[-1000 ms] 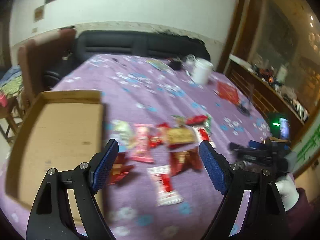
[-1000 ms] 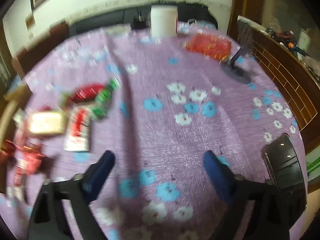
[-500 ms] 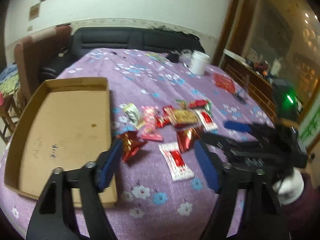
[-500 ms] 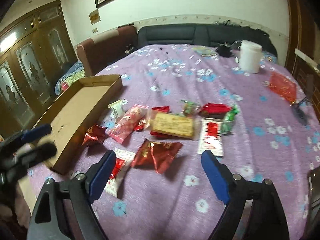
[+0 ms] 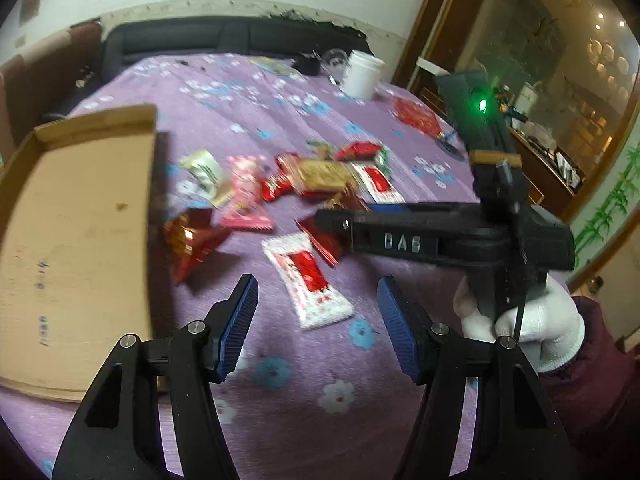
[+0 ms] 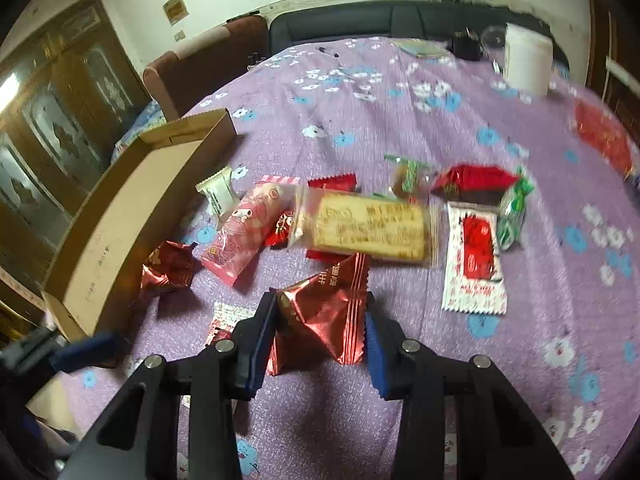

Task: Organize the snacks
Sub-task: 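Grasp the white-red sachet with the left gripper while the right gripper grasps a red foil candy, then carry both held snacks into the cardboard tray and open both grippers, then grasp the pink character snack bag with the left gripper while the right gripper grasps another red foil candy, then drop both held snacks into the cardboard tray and open both grippers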

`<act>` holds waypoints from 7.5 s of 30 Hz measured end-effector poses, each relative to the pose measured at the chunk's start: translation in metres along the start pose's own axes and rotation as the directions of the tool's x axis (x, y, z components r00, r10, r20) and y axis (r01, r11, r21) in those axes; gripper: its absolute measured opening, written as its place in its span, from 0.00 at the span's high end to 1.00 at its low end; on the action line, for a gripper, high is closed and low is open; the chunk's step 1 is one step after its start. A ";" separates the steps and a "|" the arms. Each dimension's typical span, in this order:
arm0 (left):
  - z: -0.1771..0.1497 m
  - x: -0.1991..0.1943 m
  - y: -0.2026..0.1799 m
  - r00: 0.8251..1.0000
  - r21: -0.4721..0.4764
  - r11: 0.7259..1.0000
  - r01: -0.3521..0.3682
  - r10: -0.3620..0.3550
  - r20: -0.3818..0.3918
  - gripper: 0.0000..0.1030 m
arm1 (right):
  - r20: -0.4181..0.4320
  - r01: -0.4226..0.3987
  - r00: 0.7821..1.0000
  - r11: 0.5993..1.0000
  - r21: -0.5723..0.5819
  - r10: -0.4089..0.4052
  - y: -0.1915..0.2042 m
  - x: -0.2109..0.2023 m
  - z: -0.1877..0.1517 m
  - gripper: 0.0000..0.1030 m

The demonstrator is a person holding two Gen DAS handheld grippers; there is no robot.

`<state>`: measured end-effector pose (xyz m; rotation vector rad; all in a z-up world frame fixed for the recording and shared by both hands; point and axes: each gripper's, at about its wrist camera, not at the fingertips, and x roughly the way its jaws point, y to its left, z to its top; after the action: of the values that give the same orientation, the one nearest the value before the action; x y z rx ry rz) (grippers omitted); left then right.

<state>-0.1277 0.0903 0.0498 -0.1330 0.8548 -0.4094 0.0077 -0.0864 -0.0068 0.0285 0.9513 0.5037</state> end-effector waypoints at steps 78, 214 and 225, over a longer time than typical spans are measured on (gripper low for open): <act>-0.045 -0.115 0.199 0.955 -0.525 0.846 -0.095 0.227 0.192 0.76 | 0.021 -0.189 0.979 0.948 -0.256 0.200 0.177 -0.001 0.015 0.55; 0.012 -0.062 0.142 0.972 -0.383 0.913 -0.142 0.201 0.118 0.78 | 0.144 -0.208 0.969 0.977 0.051 0.199 0.015 -0.047 -0.005 0.69; 0.010 -0.063 0.205 0.957 -0.433 0.874 -0.222 0.281 0.075 0.78 | 0.028 -0.253 0.966 0.960 -0.122 0.259 0.120 -0.007 0.039 0.69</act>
<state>-0.0966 0.3023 0.0444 -0.4401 0.8030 0.0378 -0.0131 0.0249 0.0503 0.0567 0.8776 0.7954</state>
